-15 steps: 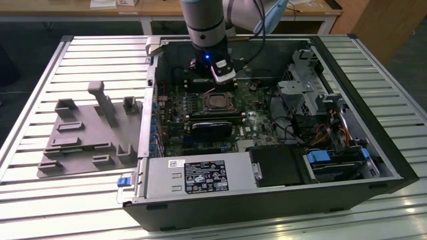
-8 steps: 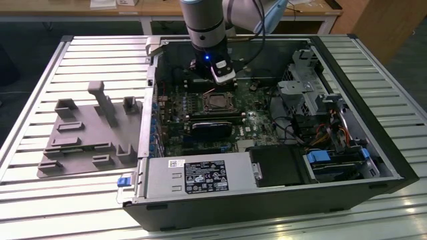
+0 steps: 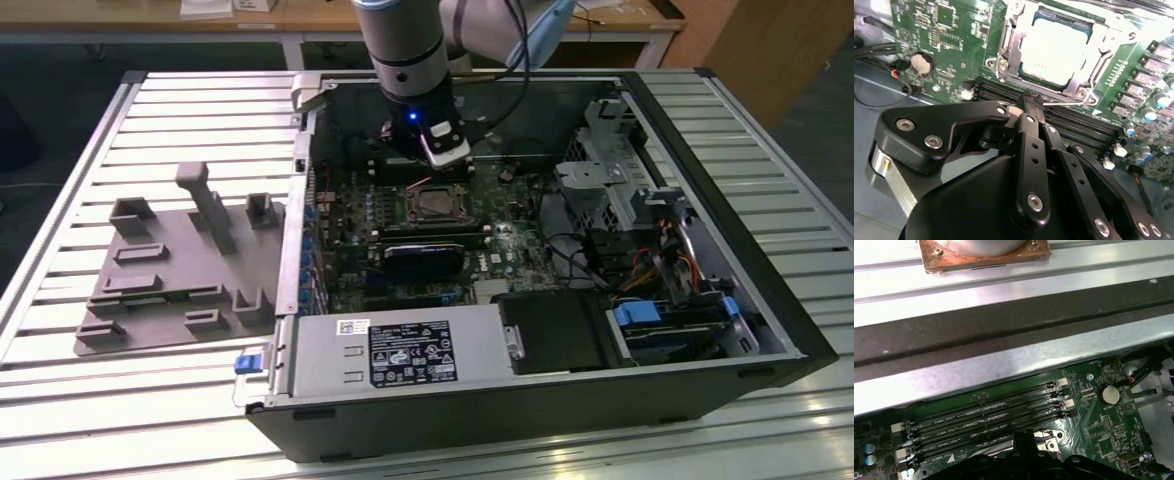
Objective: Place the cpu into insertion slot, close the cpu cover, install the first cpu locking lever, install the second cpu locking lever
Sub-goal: 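Install the first cpu locking lever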
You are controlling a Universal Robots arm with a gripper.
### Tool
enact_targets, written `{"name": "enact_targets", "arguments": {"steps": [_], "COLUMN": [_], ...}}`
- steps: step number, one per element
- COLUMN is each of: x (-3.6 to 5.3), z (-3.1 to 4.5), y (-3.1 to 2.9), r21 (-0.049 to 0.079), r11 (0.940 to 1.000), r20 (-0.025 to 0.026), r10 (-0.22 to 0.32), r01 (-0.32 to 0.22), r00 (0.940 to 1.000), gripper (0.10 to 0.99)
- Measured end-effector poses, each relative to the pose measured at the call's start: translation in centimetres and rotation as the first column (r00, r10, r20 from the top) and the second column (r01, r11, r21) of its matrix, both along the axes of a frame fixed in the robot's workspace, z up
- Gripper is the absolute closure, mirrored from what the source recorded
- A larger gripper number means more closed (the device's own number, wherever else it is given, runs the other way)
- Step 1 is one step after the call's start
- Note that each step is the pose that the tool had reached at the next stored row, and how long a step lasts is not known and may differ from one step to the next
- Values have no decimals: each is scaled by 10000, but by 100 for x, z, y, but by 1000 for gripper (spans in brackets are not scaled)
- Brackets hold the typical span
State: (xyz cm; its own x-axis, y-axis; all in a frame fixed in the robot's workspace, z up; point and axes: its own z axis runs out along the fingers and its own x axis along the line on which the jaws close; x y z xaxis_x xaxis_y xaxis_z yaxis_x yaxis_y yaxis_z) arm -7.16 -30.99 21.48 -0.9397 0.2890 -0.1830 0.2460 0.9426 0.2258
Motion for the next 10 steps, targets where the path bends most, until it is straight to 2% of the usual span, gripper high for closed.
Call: {"name": "enact_targets", "arguments": {"steps": [1, 2, 7, 10], "x": [-5, -7, -9, -10], "z": [-6, -11, -36, -45], "y": [2, 4, 42, 70], "r21": [-27, -86, -290, -336], "r11": [10000, 10000, 9996, 9994], "r20": [52, 65, 75, 75], "r10": [0, 1, -2, -13], "r01": [0, 0, 4, 16], "r00": [10000, 10000, 10000, 10000], "gripper": [984, 984, 984, 984]}}
